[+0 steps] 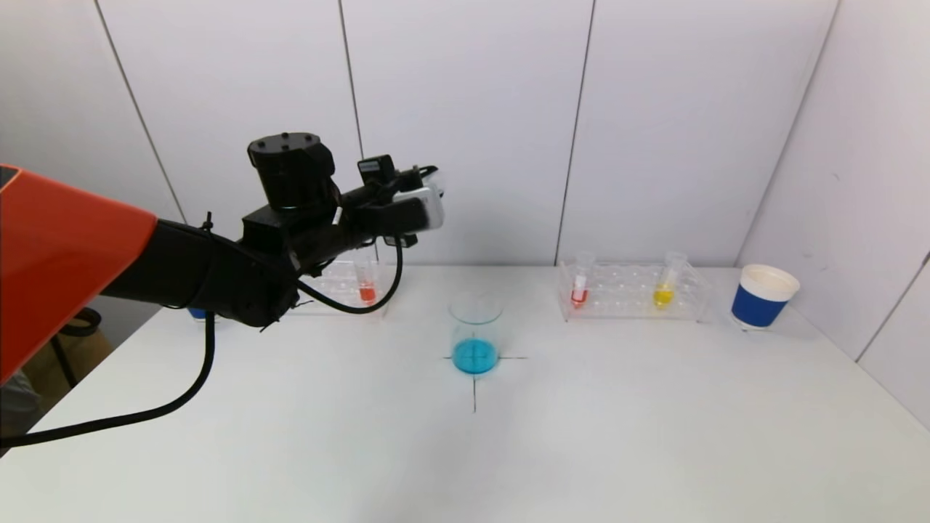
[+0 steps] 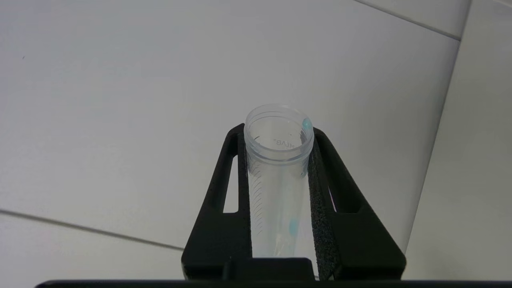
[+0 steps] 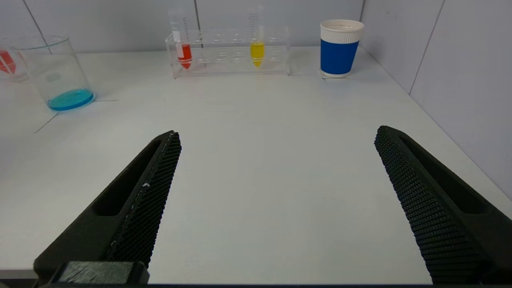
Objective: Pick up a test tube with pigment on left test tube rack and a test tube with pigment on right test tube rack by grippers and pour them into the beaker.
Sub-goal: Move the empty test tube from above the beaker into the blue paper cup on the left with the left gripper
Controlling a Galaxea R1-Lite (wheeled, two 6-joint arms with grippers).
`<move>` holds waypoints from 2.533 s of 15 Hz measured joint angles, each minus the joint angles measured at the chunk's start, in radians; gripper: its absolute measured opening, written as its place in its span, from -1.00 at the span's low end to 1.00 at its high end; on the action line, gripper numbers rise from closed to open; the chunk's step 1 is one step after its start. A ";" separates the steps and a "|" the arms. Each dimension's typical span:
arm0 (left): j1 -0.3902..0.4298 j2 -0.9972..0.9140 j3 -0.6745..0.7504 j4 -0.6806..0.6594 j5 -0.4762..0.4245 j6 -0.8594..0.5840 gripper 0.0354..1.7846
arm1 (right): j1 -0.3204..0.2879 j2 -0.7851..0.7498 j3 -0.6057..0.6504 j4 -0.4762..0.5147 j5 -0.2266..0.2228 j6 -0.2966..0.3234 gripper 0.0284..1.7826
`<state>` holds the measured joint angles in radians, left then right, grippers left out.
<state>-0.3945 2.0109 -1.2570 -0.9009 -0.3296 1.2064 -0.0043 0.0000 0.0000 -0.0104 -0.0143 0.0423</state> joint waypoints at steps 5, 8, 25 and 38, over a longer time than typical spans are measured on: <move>0.000 -0.075 -0.024 -0.035 0.204 -0.268 -0.54 | 0.000 0.000 0.000 0.000 0.000 0.000 0.98; 0.001 -0.128 -0.025 -0.022 0.357 -0.389 -0.54 | 0.000 0.000 0.000 0.000 0.001 0.000 0.98; 0.352 -0.265 0.024 0.145 0.780 -0.872 -0.54 | 0.000 0.000 0.000 0.000 0.000 0.000 0.98; 0.585 -0.057 0.047 0.133 0.707 -1.117 -0.54 | 0.000 0.000 0.000 0.000 0.000 0.000 0.98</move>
<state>0.1909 1.9536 -1.2098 -0.7681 0.3777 0.0894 -0.0043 0.0000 0.0000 -0.0100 -0.0138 0.0423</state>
